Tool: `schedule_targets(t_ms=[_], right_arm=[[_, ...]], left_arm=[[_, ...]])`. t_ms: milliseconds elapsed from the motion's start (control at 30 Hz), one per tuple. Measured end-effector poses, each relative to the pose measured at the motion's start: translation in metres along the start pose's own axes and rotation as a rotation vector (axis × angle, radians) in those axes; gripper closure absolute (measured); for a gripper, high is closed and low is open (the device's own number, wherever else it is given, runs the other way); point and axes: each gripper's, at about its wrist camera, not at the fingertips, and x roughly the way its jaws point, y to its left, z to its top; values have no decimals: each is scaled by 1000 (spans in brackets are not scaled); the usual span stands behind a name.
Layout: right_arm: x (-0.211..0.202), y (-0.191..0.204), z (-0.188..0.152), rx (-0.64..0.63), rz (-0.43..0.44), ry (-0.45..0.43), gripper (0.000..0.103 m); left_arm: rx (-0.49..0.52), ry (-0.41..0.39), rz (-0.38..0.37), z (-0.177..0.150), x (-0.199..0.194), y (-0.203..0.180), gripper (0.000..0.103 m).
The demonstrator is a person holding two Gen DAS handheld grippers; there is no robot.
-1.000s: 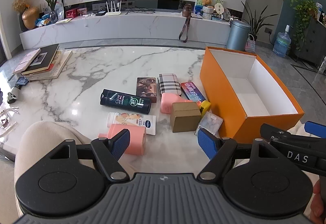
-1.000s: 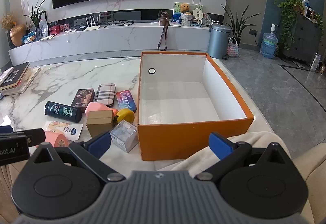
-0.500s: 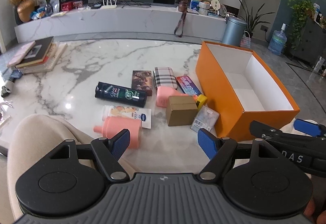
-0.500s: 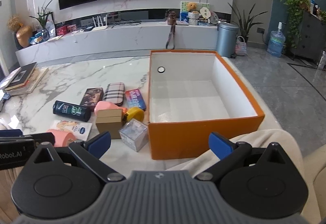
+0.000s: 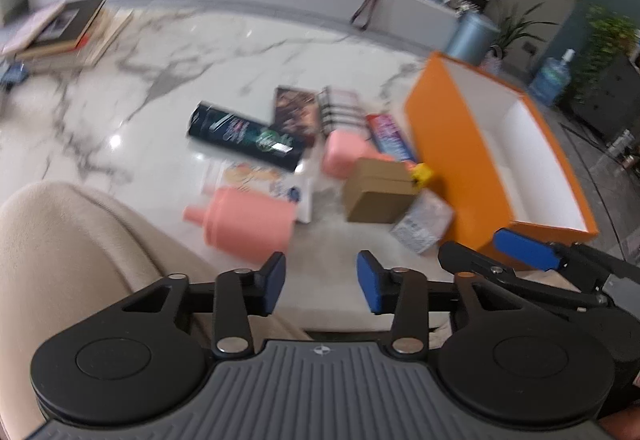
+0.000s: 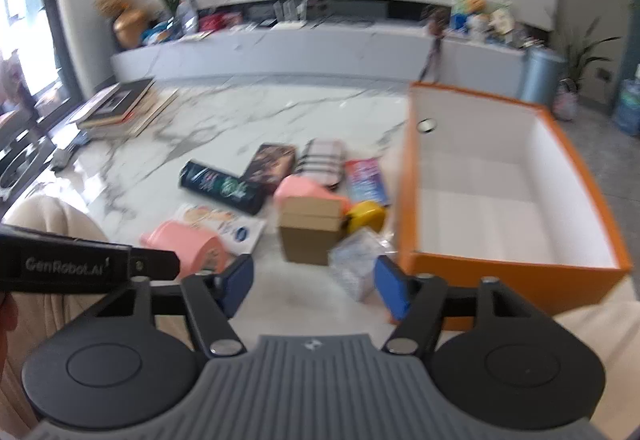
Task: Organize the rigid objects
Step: 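Move both tools toward the pink tumbler and pink spray bottle, then close the left tool around the pink tumbler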
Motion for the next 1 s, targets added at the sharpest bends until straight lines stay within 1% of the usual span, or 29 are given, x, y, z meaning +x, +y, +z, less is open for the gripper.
schedule_targets(t_ms=[33, 67, 133, 200, 267, 300, 400, 433, 500, 600, 767, 867, 900, 1000], right_arm=[[8, 2, 2, -3, 25, 21, 47], [14, 4, 3, -5, 39, 36, 47], [28, 8, 7, -20, 56, 62, 54], [40, 12, 11, -34, 75, 88, 58], [53, 17, 15, -41, 97, 106, 59], [60, 20, 18, -50, 102, 115, 59], [76, 25, 24, -79, 113, 136, 59], [81, 26, 25, -84, 122, 145, 63], [90, 26, 27, -93, 135, 160, 65], [101, 26, 31, -114, 136, 165, 66], [119, 29, 40, -148, 156, 162, 72], [129, 37, 46, -188, 170, 148, 84], [133, 39, 48, -200, 165, 146, 84], [145, 41, 54, -205, 171, 152, 85]], left_arm=[[-13, 14, 13, 3, 4, 4, 64], [-22, 24, 20, 6, 7, 8, 71], [-25, 43, 15, 13, 13, 11, 71], [-15, 76, 31, 19, 23, 11, 71], [3, 105, 71, 24, 33, 12, 71], [-1, 126, 79, 27, 39, 14, 71], [-31, 174, 82, 35, 54, 22, 71], [-49, 192, 77, 37, 59, 25, 71], [-80, 218, 69, 41, 67, 30, 71], [-118, 236, 58, 45, 78, 36, 69], [-192, 260, 52, 52, 88, 50, 66], [-270, 273, 31, 57, 90, 60, 63], [-297, 277, 28, 57, 91, 64, 63], [-359, 270, 28, 58, 91, 73, 55]])
